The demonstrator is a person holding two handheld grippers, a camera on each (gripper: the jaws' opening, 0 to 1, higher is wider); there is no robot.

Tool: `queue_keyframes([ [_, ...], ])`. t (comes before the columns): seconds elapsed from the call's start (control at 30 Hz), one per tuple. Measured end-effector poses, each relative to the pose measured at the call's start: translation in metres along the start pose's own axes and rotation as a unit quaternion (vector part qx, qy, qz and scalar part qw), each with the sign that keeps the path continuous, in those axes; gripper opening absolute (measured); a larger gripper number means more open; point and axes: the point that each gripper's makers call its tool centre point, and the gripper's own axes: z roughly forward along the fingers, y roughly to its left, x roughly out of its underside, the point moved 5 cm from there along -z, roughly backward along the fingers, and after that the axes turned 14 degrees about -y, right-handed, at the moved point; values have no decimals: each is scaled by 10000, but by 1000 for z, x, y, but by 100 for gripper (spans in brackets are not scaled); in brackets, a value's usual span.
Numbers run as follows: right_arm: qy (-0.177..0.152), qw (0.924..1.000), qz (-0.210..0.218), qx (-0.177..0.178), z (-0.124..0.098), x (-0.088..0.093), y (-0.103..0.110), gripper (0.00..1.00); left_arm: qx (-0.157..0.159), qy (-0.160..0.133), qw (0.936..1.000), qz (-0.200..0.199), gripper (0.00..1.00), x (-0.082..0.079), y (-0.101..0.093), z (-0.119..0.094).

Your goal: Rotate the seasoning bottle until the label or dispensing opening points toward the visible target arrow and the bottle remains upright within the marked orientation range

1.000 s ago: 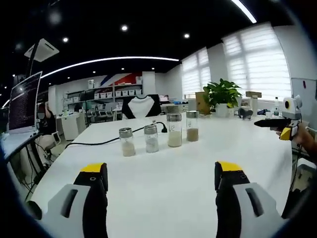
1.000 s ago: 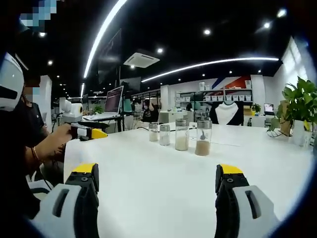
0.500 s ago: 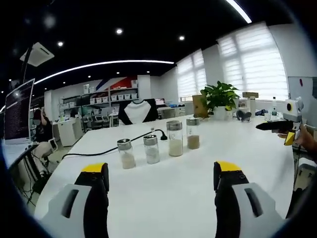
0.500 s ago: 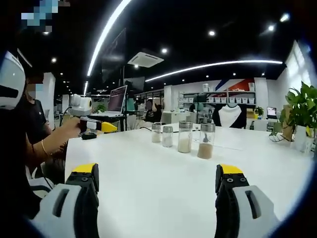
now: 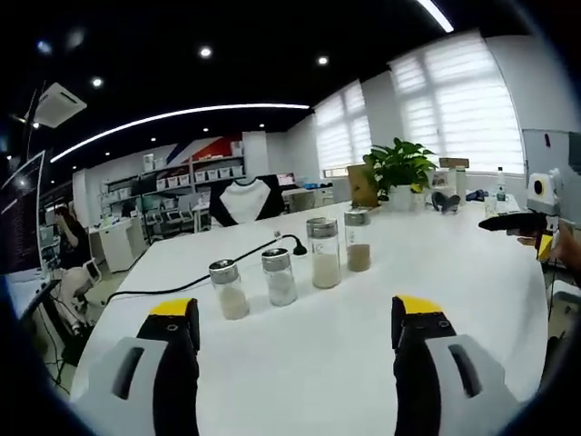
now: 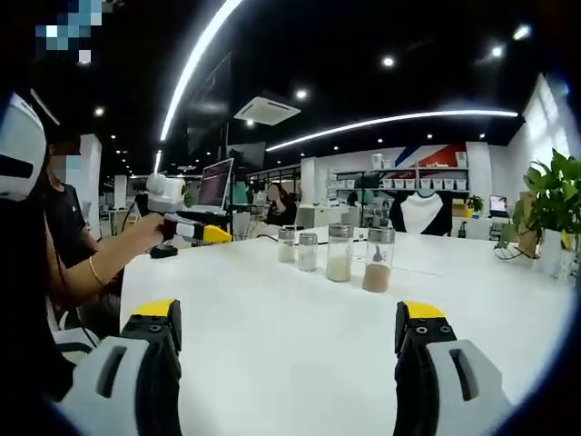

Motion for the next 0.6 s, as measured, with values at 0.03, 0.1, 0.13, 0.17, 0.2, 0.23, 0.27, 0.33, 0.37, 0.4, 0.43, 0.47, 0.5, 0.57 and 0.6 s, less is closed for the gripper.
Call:
queue_keyframes([
  [0.03, -8, 10000, 21, -10, 0, 0, 1, 100, -17, -12, 10000, -3, 92, 0, 1, 2],
  [0.1, -11, 10000, 14, -35, 0, 1, 3, 100, -17, -33, 10000, 5, 92, -1, 4, 6],
  [0.13, 0, 10000, -30, -66, 0, 1, 4, 100, -14, -39, 10000, 12, 92, -2, 4, 7],
  [0.17, 14, 9999, -60, -83, 0, 0, 5, 100, -21, -51, 9999, 135, 92, -3, 5, 9],
  [0.2, 14, 9999, -69, -91, 0, 0, 6, 100, -56, -63, 9997, 242, 92, -3, 8, 9],
  [0.23, 9, 9999, -73, -106, -1, 0, 6, 100, -91, -75, 9996, 273, 90, -3, 9, 10],
  [0.27, 9, 9999, -57, -100, -1, 0, 7, 100, -154, -75, 9996, 241, 90, -2, 13, 12],
  [0.33, -17, 9999, -68, -94, -1, -2, 7, 100, -230, -138, 9996, 46, 90, -1, 18, 15],
  [0.37, -16, 9999, -70, -98, -1, -2, 8, 100, -245, -157, 9996, 44, 90, -1, 20, 16],
  [0.4, 0, 9999, -77, -113, -1, -2, 8, 100, -283, -186, 9994, 67, 89, 0, 24, 18],
  [0.43, 28, 9998, -113, -151, -1, -1, 10, 100, -366, -210, 9991, 92, 88, 2, 28, 20],
  [0.47, 41, 9998, -135, -159, -1, -1, 11, 100, -446, -175, 9988, 74, 88, 4, 31, 20],
  [0.5, 54, 9998, -141, -149, -1, -1, 12, 100, -471, -191, 9987, 77, 88, 4, 32, 20],
  [0.57, 72, 9998, -136, -137, 0, 0, 12, 100, -505, -223, 9985, 44, 88, 6, 34, 21],
  [0.6, 59, 9998, -114, -131, 0, 0, 13, 100, -506, -219, 9985, 28, 88, 7, 35, 21],
])
